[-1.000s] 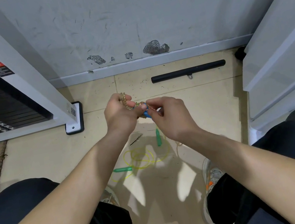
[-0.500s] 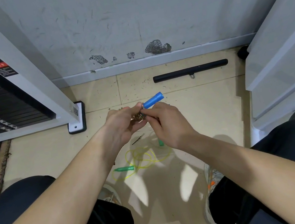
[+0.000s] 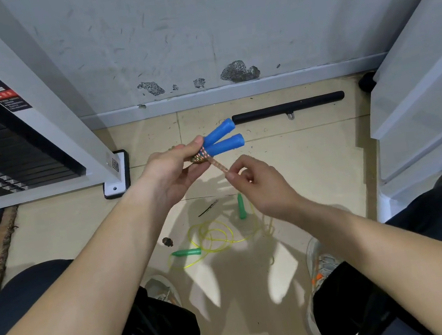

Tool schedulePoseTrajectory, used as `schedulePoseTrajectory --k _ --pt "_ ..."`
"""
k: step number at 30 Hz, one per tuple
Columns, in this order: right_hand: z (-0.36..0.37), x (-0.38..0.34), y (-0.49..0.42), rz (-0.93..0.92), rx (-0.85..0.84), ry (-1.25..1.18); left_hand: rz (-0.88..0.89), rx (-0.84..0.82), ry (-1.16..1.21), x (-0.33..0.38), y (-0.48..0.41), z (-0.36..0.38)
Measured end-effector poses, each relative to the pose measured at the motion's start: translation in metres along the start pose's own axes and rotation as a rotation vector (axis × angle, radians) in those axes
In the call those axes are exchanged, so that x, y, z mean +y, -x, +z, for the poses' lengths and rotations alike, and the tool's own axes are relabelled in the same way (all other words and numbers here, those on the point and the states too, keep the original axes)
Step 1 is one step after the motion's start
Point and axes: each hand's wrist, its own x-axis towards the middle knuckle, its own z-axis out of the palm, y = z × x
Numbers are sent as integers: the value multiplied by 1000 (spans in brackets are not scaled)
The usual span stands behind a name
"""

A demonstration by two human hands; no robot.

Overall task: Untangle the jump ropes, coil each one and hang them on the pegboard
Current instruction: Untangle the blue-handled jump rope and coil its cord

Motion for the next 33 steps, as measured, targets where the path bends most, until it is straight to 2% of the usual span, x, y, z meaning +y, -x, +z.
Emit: schedulePoseTrajectory --k 2,4,9,15,17,19,21,23,25,27,33 --pt "-15 5 -11 63 -82 106 -41 -97 -71 2 5 0" --pt "-29 7 -20 84 -96 154 -52 -221 -180 2 12 3" --pt "-49 5 -27 -16 -160 44 11 -373 -454 2 17 4" --pt "-48 1 -27 18 -218 63 263 -277 -805 -18 17 12" --pt "-46 -4 -24 102 -216 82 394 -192 -972 -25 11 12" --pt "-39 -9 -20 153 -143 45 547 -54 -1050 -30 5 12" --pt "-24 -12 -15 127 12 -18 659 49 -968 -36 1 13" --pt "-8 -13 -9 113 156 -121 666 143 -786 -39 2 16" --pt "1 -15 -6 156 242 -241 550 184 -513 -43 4 20" --pt "5 -15 -3 157 281 -227 388 174 -235 -45 7 23" --pt "5 -17 -4 -15 320 -30 133 99 26 -36 8 23"
